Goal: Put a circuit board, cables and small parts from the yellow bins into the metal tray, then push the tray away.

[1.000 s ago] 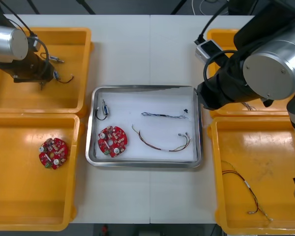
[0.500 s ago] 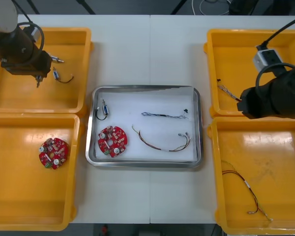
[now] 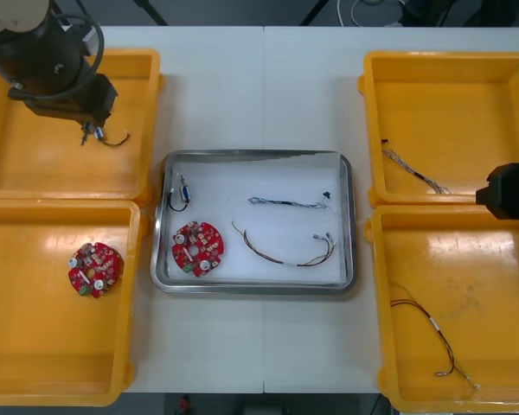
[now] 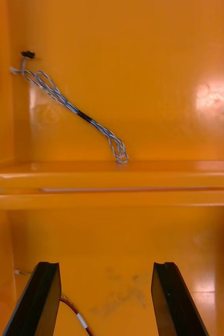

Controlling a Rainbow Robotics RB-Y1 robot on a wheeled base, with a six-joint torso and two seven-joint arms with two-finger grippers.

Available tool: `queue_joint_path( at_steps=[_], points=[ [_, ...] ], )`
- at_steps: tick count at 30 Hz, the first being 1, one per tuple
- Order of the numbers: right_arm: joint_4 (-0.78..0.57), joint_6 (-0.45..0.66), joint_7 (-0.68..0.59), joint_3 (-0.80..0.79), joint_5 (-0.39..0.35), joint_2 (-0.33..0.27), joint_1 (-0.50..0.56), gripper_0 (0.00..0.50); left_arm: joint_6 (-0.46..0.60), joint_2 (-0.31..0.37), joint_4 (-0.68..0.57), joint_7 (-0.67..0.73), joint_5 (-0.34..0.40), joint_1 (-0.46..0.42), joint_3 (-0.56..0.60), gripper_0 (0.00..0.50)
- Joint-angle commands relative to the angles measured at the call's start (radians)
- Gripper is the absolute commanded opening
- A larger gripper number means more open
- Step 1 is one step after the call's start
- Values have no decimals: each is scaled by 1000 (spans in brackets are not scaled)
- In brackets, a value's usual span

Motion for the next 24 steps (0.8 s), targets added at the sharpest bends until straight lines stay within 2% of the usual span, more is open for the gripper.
queue_joint_path(
  at_steps=[1, 11, 16, 24],
  points=[
    [-36, 3, -24, -52, -10, -36, 87, 500, 37, -3, -140, 289, 38, -52, -73, 0],
    [-44, 3, -27, -53, -36, -18, 145, 500, 36, -88, -253, 487, 18, -52, -203, 0],
    [-50, 3, -20, -53, -47, -10, 171, 500, -35, -140, -247, 553, 6, -54, -288, 0],
    [-50, 3, -18, -49, -61, -12, 185, 500, -114, -175, -189, 573, -6, -52, -397, 0]
  ],
)
